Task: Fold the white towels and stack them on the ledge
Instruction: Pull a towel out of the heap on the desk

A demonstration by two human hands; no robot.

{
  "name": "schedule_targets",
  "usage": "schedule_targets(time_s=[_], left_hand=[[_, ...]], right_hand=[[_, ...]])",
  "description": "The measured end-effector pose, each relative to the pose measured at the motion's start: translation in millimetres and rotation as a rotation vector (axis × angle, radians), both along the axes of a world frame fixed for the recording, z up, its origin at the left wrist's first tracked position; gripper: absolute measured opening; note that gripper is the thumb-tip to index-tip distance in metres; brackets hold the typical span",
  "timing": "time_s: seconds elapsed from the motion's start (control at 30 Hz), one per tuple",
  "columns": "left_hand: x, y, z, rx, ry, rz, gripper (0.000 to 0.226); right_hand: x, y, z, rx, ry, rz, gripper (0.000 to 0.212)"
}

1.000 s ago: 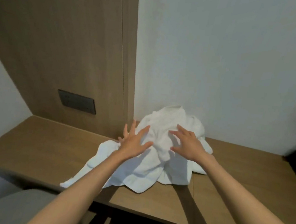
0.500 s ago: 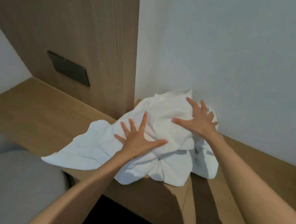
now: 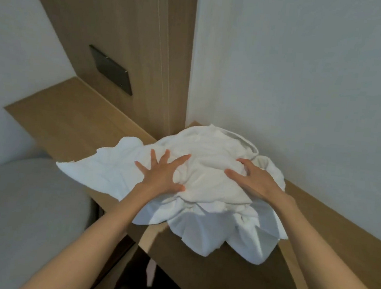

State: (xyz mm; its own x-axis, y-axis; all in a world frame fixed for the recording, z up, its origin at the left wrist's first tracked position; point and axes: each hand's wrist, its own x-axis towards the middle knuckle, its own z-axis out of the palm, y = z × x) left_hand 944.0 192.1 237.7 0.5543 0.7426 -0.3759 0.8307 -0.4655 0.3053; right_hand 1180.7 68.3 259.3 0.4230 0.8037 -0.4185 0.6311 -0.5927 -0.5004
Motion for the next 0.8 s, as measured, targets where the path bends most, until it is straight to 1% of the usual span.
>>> schedule_targets(time_s=[0.1,0.23,0.33,0.43,0.57,0.63,0.7,0.77,0.8], left_hand=[[-19,10,9,-0.006,0.049,0.007,0.087],[-53,18,13,0.053,0.016,0.046,0.082],[-78,20,13,0.182,-0.012,0.093,0.075],[-101,29,15,0.297,-0.025,0.110,0.063],[-135,56,14,0.332,-0.063,0.117,0.054],[-151,73,15,0.306,-0.099,0.153,0.050],[-165,93,16,0.292,-0.140,0.173,0.053],[-176,114,15,0.344,-0.126,0.121,0.066],[-182,126,13,0.333,-0.128,0.125,0.066]], right_hand=[[-31,-8,7,0.003,0.088,0.031,0.097],[-78,-14,11,0.013,0.132,0.086,0.108],[-116,-14,8,0.043,0.148,0.122,0.110],[-149,-6,4,0.080,0.143,0.142,0.112],[-196,19,-3,0.123,0.110,0.134,0.110],[-218,38,-5,0.140,0.098,0.121,0.108],[-237,59,-6,0.156,0.082,0.111,0.105],[-251,81,-7,0.168,0.083,0.101,0.103],[-257,92,-8,0.170,0.084,0.097,0.102]])
